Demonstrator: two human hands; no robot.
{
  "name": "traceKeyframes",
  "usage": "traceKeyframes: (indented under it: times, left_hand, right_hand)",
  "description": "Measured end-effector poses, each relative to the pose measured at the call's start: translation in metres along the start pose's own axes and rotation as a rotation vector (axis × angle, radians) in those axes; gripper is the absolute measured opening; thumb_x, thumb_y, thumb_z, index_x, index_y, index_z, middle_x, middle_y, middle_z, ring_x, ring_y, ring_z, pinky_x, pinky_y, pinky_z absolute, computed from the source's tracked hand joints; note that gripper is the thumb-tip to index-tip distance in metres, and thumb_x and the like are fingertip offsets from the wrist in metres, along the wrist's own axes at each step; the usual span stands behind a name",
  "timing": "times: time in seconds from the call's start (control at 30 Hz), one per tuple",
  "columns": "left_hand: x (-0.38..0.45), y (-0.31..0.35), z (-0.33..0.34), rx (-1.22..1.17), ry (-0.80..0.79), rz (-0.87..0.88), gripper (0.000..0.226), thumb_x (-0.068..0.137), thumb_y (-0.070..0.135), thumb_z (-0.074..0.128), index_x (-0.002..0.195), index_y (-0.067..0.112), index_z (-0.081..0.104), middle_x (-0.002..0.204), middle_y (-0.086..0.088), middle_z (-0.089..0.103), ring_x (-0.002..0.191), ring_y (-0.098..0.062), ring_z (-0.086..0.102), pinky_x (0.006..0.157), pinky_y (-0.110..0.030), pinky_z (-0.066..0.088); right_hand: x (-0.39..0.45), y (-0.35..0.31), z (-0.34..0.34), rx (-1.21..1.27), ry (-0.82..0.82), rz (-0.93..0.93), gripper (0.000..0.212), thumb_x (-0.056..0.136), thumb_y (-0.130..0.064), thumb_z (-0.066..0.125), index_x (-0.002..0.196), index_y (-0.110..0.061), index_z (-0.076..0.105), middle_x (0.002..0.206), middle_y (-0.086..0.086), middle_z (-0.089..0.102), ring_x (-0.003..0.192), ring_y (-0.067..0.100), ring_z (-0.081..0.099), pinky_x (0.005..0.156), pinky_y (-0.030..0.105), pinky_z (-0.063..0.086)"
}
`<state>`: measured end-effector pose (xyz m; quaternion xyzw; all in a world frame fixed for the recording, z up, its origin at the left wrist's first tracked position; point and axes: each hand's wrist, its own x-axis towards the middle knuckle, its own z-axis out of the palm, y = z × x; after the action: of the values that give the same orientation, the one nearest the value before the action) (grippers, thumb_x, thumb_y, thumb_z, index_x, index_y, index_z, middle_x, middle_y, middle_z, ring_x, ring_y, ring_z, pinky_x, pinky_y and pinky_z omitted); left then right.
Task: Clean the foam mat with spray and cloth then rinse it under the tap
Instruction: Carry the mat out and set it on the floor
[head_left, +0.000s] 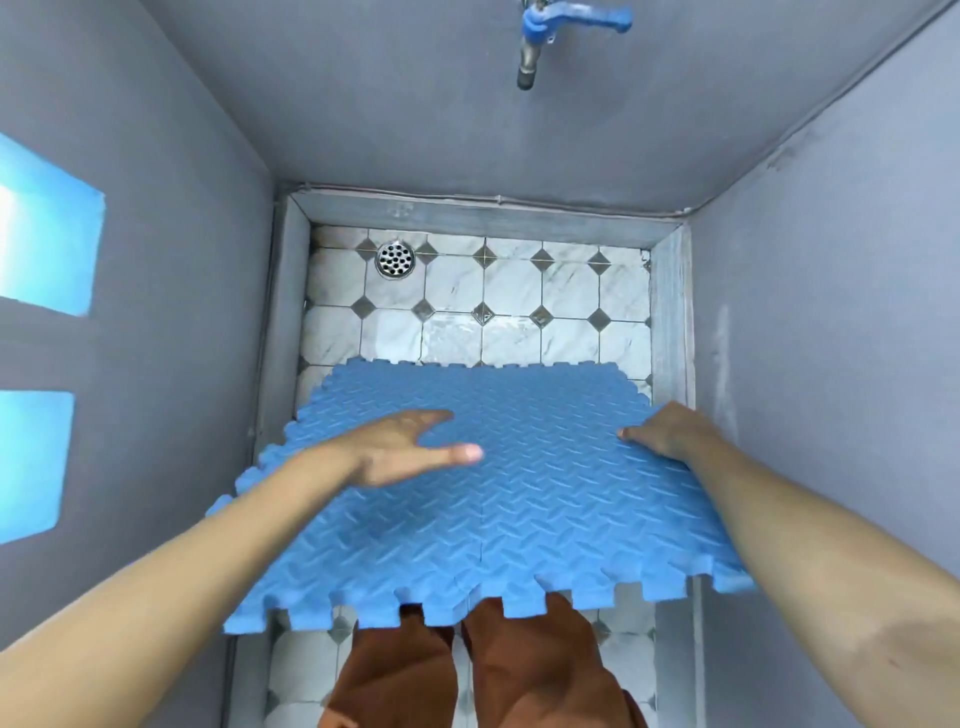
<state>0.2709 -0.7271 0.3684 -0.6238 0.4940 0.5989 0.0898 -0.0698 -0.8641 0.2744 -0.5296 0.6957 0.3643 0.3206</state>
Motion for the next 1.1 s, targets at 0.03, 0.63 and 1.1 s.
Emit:
traceKeyframes:
  times: [0.03,0.63,1.1]
  left_hand:
    - [-0.011,0.018,0.016,0.009,-0.067,0.104,0.091,0.075,0.078,0.047,0.151,0.039,0.016,0.159,0.012,0.013,0.146,-0.01,0.011,0.119,-0.033,0.009]
    - [-0.024,0.05,0.129,0.225,0.282,0.311,0.089,0.083,-0.01,0.035,0.152,0.022,-0.011,0.16,-0.001,-0.014,0.147,-0.016,-0.014,0.115,-0.025,-0.014]
    - [-0.022,0.055,0.159,0.291,0.369,0.279,0.083,0.082,-0.011,0.03,0.154,0.02,0.003,0.162,0.0,0.0,0.148,-0.019,0.002,0.119,-0.029,0.003]
  right_hand:
    - [0.002,-0.001,-0.001,-0.011,-0.004,0.005,0.08,0.062,-0.071,0.07,0.116,-0.013,0.061,0.122,0.008,0.063,0.109,0.029,0.06,0.088,0.034,0.049]
    - [-0.119,0.007,-0.017,-0.386,0.05,-0.164,0.074,0.089,-0.077,0.017,0.153,-0.041,0.012,0.165,-0.002,-0.004,0.151,0.027,-0.004,0.112,0.067,0.001]
    - [-0.155,0.049,0.004,-0.292,0.071,-0.114,0.088,0.074,-0.091,0.024,0.149,-0.045,0.024,0.164,-0.007,0.006,0.147,0.038,0.012,0.107,0.061,0.026]
